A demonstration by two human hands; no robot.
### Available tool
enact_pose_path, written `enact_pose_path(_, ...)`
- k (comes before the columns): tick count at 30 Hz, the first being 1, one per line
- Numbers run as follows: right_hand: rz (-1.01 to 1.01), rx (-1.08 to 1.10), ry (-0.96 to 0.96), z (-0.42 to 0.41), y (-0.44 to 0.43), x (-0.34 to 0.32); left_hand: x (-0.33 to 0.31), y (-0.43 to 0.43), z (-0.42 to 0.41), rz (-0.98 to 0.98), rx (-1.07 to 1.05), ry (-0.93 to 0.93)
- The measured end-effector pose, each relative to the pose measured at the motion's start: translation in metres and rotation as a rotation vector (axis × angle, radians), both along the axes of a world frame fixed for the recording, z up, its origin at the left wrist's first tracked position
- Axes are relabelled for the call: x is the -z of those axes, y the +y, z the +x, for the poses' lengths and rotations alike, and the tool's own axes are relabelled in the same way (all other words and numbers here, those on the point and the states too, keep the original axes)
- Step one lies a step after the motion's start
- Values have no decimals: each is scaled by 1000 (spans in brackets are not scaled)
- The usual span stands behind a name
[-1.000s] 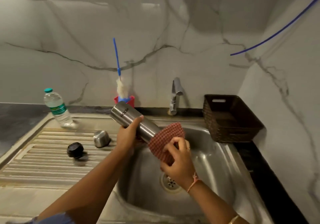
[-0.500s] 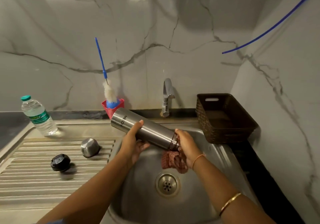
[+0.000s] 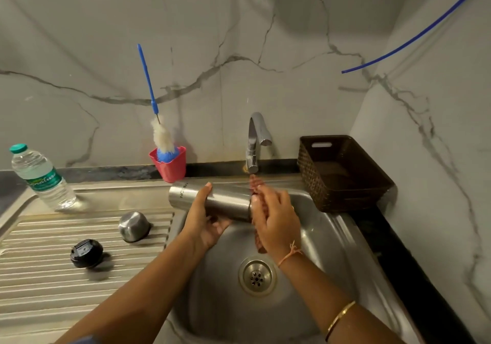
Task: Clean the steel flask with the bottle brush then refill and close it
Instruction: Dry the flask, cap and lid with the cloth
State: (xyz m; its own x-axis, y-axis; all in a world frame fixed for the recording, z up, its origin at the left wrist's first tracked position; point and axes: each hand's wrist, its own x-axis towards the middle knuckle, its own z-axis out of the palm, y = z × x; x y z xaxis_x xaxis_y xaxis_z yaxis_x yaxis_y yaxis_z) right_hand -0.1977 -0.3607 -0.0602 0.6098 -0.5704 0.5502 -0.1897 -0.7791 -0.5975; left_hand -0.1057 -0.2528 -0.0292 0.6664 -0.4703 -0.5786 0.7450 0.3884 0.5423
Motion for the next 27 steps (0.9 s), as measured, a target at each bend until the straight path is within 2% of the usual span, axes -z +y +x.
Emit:
enact_pose_path(2,551,62,13,5,-4,-3,-1,0,2,-6,11,-88)
enact_pose_path(4,1179,16,87,7,-10,-2,-3,0,5,-8,62,-220)
enact_pose_path(5,1396,-23,96,6,-12,-2,-5,1,7,-16,93,-272)
enact_pose_path(6,1516,-45,58,6,-10,0,-6,1,7,-24,121,-298)
enact_pose_path(7,1548,-49,-13,8,-7,2,-7,1,8,-36,146,-296)
enact_pose_path(9,1397,-16,-147,11,1,5,-8,0,5,-26,211,-271)
enact_pose_path(12,866,43,-162,6,20,2,-2,-1,-3,72,244,-198)
enact_pose_path(18,-129,-6,14,-5,20,28,-7,0,1,117,226,-111)
enact_pose_path(20,-354,-71,83,-9,23,37,-9,-2,-1,122,224,-119)
enact_pose_path(22,-430,-172,114,-11,31,37,-10,-3,-6,103,230,-117)
enact_pose_path(24,-412,-236,83,-11,38,30,-12,-2,-10,59,230,-105)
enact_pose_path(27,-239,-232,-20,-7,37,22,-13,-3,-9,11,209,-141)
